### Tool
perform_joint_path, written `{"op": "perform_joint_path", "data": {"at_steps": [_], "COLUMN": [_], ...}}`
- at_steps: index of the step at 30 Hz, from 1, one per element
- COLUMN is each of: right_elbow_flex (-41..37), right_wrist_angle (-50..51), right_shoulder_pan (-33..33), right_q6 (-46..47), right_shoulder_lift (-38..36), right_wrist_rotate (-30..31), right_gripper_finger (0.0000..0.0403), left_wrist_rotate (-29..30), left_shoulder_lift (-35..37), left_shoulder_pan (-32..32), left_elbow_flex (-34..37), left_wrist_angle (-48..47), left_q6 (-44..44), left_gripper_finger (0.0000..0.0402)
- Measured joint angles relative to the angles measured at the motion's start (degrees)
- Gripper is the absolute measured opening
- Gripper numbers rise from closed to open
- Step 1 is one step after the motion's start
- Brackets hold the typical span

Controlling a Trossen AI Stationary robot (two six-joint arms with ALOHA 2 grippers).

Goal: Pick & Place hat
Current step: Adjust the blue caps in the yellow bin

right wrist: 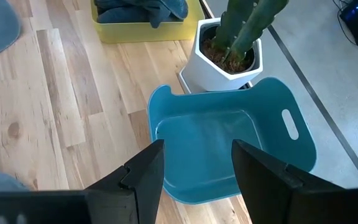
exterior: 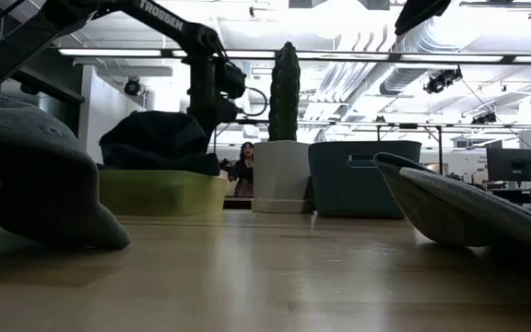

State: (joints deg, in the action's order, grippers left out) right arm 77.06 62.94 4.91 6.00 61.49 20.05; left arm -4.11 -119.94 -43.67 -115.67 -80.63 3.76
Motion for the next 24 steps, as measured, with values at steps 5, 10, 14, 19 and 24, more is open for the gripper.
{"op": "perform_joint_path", "data": {"at_steps": [5, 10, 14, 19, 24], "right_elbow_flex": [0.0, 0.0, 0.0, 0.0, 0.0], "right_wrist_angle": [0.68, 1.97, 2.67, 2.73, 2.82], "right_shoulder_pan": [0.0, 0.0, -0.01, 0.0, -0.02], "right_q6": [-0.02, -0.25, -0.04, -0.04, 0.0], "right_shoulder_lift": [0.01, -0.01, -0.01, -0.01, -0.01], "right_wrist_rotate": [0.22, 0.64, 0.42, 0.15, -1.08], "right_gripper_finger": [0.0181, 0.0181, 0.0181, 0.0181, 0.0181], "left_wrist_rotate": [-0.89, 2.37, 3.67, 1.68, 0.42], "left_shoulder_lift": [0.0, 0.23, 2.44, 6.38, 11.3], "left_shoulder_pan": [2.82, 4.84, 4.64, 3.88, 4.78], "left_elbow_flex": [0.18, 0.23, 0.28, 0.3, 0.8], "left_wrist_angle": [-2.78, -2.65, -2.2, -2.05, -0.36], "left_q6": [4.74, 5.25, 4.48, 1.93, 0.73], "left_gripper_finger": [0.0, 0.0, 0.0, 0.0, 0.0]}}
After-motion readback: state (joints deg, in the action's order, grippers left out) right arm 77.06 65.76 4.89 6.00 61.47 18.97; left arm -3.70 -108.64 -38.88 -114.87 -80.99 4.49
